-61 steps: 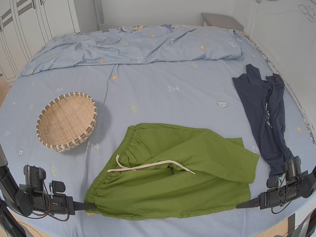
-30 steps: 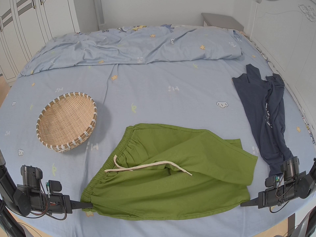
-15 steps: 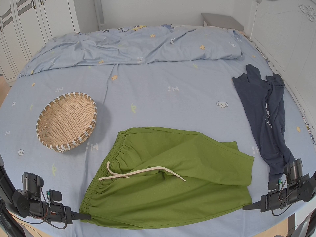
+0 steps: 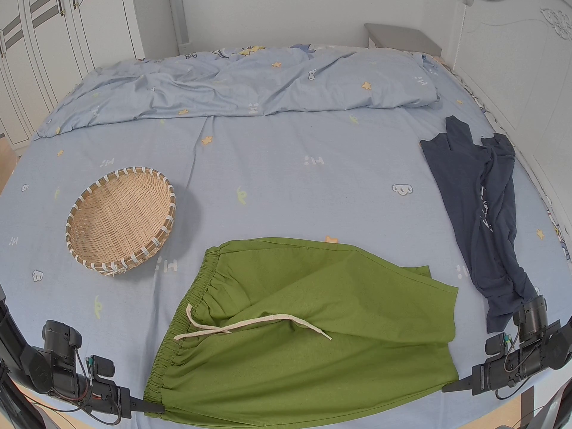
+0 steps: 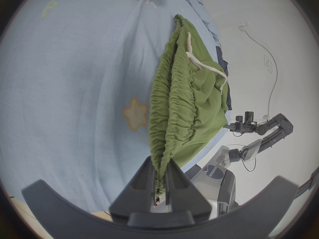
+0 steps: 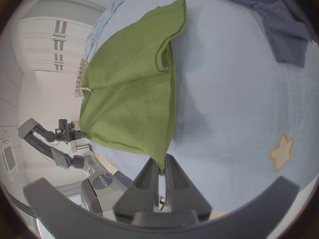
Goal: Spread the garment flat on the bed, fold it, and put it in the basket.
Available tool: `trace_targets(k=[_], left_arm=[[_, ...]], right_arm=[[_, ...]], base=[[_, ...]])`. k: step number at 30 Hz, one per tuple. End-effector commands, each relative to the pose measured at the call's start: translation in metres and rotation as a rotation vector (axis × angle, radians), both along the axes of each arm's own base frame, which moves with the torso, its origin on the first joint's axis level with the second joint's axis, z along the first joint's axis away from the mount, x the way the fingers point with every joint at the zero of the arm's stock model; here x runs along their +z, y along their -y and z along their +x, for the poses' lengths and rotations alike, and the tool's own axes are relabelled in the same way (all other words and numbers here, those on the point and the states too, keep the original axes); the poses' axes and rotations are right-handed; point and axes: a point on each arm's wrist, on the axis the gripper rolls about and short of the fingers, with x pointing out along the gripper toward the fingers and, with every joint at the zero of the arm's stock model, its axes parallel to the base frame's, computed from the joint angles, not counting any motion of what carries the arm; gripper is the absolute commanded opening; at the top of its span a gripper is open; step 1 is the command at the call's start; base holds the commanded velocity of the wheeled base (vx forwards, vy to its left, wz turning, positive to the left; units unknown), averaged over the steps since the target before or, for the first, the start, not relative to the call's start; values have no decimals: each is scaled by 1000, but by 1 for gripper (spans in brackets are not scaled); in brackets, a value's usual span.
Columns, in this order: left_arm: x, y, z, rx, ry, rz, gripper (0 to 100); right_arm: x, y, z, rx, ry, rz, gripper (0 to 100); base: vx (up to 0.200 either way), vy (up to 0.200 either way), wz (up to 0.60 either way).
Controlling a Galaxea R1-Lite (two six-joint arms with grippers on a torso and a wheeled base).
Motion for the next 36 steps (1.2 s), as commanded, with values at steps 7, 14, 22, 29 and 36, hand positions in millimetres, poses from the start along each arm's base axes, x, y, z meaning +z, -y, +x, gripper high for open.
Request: trace_targets(k=[7, 14, 22, 29, 36], left_arm=[[1, 3, -6, -15, -8, 9, 0], [0, 5, -5, -30, -16, 10, 0], [0, 5, -5, -31, -12, 9, 100], [6, 4, -6, -20, 27, 13, 100], [45, 4, -3, 63, 254, 10, 100]], right_arm=[[-1, 1, -8, 2, -7, -20, 0], [-4, 0, -10, 25, -21, -42, 0], [-4, -1, -11, 32, -17, -40, 100], [-1, 1, -10, 28, 16, -19, 100], [20, 19, -5, -87, 196, 28, 100]], base=[[0, 0, 0], [0, 0, 0], [0, 0, 0], [0, 0, 0], [0, 0, 0]])
